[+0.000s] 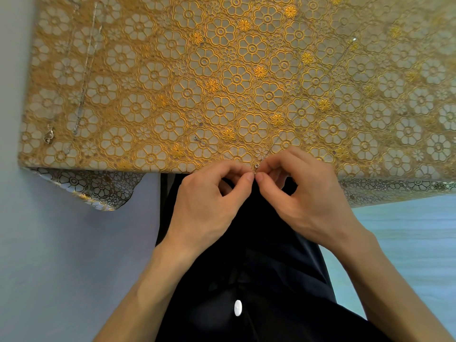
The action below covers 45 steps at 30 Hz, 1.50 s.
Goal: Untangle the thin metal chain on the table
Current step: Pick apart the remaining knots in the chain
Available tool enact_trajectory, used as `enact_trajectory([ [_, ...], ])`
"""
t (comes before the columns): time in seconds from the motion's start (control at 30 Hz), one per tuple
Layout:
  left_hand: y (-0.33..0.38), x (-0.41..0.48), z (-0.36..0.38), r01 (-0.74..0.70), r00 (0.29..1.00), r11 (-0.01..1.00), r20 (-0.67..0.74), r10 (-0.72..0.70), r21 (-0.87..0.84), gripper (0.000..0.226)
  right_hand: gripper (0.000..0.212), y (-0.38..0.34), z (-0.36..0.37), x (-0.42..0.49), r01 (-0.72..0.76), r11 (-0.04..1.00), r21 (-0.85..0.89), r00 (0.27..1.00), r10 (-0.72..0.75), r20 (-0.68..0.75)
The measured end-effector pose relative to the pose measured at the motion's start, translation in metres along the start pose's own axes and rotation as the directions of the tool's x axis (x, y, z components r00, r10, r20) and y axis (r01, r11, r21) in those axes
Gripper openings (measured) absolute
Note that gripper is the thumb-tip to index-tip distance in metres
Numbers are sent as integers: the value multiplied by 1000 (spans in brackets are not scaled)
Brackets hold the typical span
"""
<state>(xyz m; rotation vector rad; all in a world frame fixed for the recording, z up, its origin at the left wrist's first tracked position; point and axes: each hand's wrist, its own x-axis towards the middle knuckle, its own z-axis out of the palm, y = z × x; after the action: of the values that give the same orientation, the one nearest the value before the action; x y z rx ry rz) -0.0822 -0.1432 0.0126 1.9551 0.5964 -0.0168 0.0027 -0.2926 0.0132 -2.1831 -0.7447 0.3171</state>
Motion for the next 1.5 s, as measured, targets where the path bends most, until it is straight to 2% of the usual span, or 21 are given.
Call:
enact_trajectory([
  [0.5,-2,0,3,-84,996,994,-32,86,73,5,11,-1,12,-2,-15,997,-78,998,10,-61],
  [0.7,0,0,7,-72,997,997,-34,71,-22,3,15,2,10,-4,6,998,-65,1000,-6,-8],
  [0.93,1,-2,7,-76,994,997,-80,74,-33,4,14,2,10,-5,7,998,-64,1000,-8,-10],
  [1.33,2,-2,5,-68,995,998,-72,68,2,6,18,1,11,-10,87,971,-224,996,-88,4],
  [1.5,3,-4,7,-9,995,999,-95,5,-41,6,19,1,11,-12,95,966,-241,995,-97,3],
])
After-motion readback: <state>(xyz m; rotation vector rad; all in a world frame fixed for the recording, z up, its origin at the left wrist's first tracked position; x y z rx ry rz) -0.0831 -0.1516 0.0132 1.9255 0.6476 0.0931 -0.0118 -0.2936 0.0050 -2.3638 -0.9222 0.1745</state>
